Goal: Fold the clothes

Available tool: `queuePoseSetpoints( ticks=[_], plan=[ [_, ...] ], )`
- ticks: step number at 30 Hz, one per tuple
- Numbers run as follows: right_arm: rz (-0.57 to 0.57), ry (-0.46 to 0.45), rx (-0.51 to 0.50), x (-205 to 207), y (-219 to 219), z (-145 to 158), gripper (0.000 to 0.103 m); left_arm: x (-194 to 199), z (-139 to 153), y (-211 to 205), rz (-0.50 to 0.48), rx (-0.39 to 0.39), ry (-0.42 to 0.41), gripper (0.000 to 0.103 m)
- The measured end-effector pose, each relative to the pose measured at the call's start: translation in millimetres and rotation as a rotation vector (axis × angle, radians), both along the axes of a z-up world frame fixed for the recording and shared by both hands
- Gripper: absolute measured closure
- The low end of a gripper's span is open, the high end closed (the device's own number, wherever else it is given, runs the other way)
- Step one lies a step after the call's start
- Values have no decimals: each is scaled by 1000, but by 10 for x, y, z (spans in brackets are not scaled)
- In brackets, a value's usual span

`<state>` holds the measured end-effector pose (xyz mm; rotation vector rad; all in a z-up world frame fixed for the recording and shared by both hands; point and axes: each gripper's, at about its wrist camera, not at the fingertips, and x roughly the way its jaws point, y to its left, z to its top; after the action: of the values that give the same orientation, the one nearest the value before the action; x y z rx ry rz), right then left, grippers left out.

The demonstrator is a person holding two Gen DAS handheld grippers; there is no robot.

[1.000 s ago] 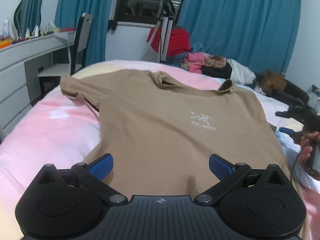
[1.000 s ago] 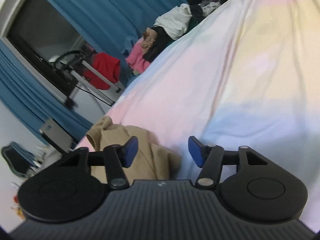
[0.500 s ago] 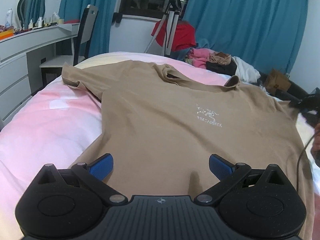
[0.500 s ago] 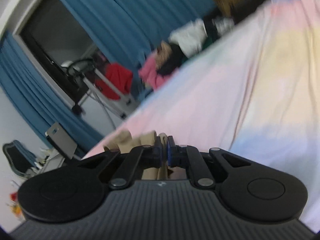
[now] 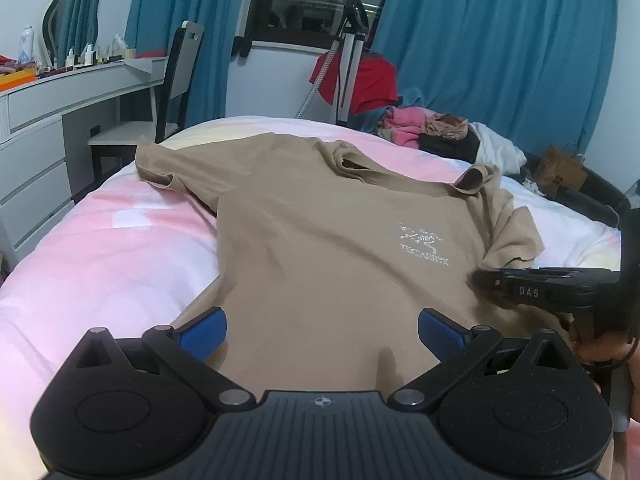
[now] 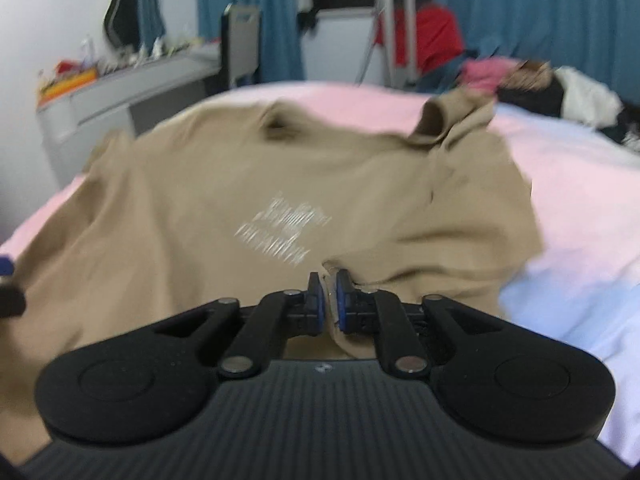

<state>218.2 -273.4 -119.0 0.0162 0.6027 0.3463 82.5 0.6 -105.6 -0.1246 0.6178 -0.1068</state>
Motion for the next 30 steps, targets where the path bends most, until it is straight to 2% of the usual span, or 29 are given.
queuePoseSetpoints(
  ticks=[1,2,3,4,8,10,12,14,17,18,19,20,21,22,24,27,30],
  plan=[
    [8,2,28,-20,-35,27,70,-1,0,6,-2,-6,3,0],
    [16,4,57,-39,-70,54,60,-2,0,12,-4,-11,6,0],
    [24,6,85,-59,-105,81,40,-3,1,18,-6,-17,10,0],
    [22,-1,121,-85,-153,120,28,-7,3,16,-8,-25,13,0],
    [-140,-106,337,-147,-581,317,27,-15,17,-3,-15,-57,18,0],
    [-272,-119,453,-120,-879,310,26,-5,12,-15,-16,-55,16,0],
    [-384,-86,548,-51,-1144,195,24,12,-3,-21,-13,-53,19,0],
    [-447,7,586,50,-1292,7,24,26,-21,-19,-11,-53,26,0],
    [-454,61,598,134,-1387,-169,25,36,-43,-15,-8,-53,35,0],
    [-445,65,599,156,-1398,-204,30,32,-47,-17,-9,-50,35,0],
    [-426,60,604,177,-1388,-204,46,27,-48,-22,-9,-46,35,0],
    [-407,61,611,189,-1372,-185,57,24,-49,-24,-10,-45,35,0],
    [-392,52,608,191,-1357,-147,89,22,-47,-27,-10,-46,35,0],
    [-385,23,582,165,-1340,-63,96,19,-45,-30,-10,-47,34,0],
    [-380,-37,537,109,-1325,111,96,15,-38,-33,-9,-51,32,0],
    [-450,-146,523,-13,-1469,423,96,8,-30,-42,-14,-53,27,0],
    [-621,-230,429,-102,-1748,622,97,6,-25,-72,-23,-50,21,0]
  ],
)
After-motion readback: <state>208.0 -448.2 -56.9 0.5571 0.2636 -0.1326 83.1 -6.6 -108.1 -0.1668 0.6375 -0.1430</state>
